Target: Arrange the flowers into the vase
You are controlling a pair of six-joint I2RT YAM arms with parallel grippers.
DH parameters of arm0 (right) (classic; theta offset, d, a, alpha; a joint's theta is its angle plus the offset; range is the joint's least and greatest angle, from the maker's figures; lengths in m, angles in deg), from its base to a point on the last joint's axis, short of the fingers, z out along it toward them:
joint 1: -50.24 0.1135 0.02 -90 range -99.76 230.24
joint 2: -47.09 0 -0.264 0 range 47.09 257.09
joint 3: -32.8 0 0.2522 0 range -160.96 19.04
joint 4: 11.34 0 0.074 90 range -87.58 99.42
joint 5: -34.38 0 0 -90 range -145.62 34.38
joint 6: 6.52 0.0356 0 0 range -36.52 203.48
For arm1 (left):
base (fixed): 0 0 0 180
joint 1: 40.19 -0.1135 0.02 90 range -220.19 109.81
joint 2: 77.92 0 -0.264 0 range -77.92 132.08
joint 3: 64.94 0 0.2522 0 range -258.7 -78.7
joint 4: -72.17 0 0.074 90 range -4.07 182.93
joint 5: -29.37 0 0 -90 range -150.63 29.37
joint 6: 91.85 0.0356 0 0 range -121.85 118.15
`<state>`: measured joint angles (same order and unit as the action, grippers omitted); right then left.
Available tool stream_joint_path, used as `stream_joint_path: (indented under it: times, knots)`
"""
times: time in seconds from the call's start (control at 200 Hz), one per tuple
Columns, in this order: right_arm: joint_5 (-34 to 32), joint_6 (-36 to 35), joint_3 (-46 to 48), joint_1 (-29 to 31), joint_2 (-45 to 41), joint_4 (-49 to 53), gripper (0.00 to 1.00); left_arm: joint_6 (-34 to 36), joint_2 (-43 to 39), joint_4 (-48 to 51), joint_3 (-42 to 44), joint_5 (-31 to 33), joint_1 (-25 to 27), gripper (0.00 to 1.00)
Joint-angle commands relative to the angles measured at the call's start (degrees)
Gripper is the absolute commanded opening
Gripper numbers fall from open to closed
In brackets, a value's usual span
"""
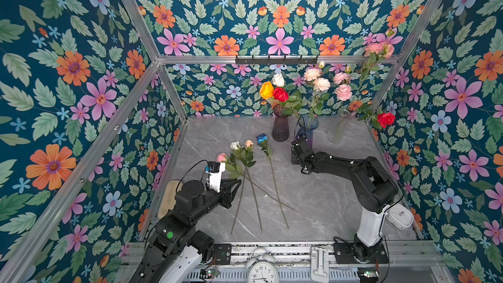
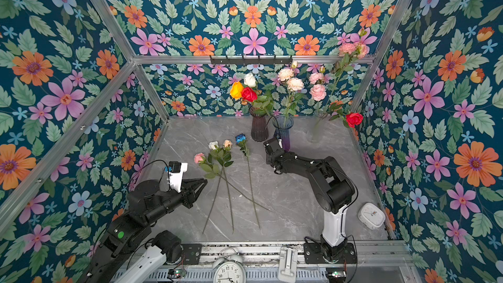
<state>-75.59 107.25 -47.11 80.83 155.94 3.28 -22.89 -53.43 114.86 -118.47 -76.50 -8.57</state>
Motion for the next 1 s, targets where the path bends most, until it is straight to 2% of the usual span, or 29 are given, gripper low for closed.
stream_joint_path:
  times: [0.0,0.41,0.555,0.995]
  knots:
    - [-1.0,0.0,-1.4,-0.9,0.9,1.4,0.00,0.2,0.0,-0.6,-0.1,0.1,-0.1,0.26]
    - [0.9,-0.5,-7.1,-5.8,4.3,5.2,0.00,0.4,-0.8,-0.2,0.0,0.1,-0.1,0.26]
    - [3.2,1.8,-8.9,-7.6,5.3,6.8,0.00,0.4,-0.6,-0.2,0.0,0.1,-0.1,0.25]
    - [3.4,5.8,-10.8,-9.4,7.1,8.9,0.00,0.2,-0.4,0.1,0.0,0.3,-0.1,0.26]
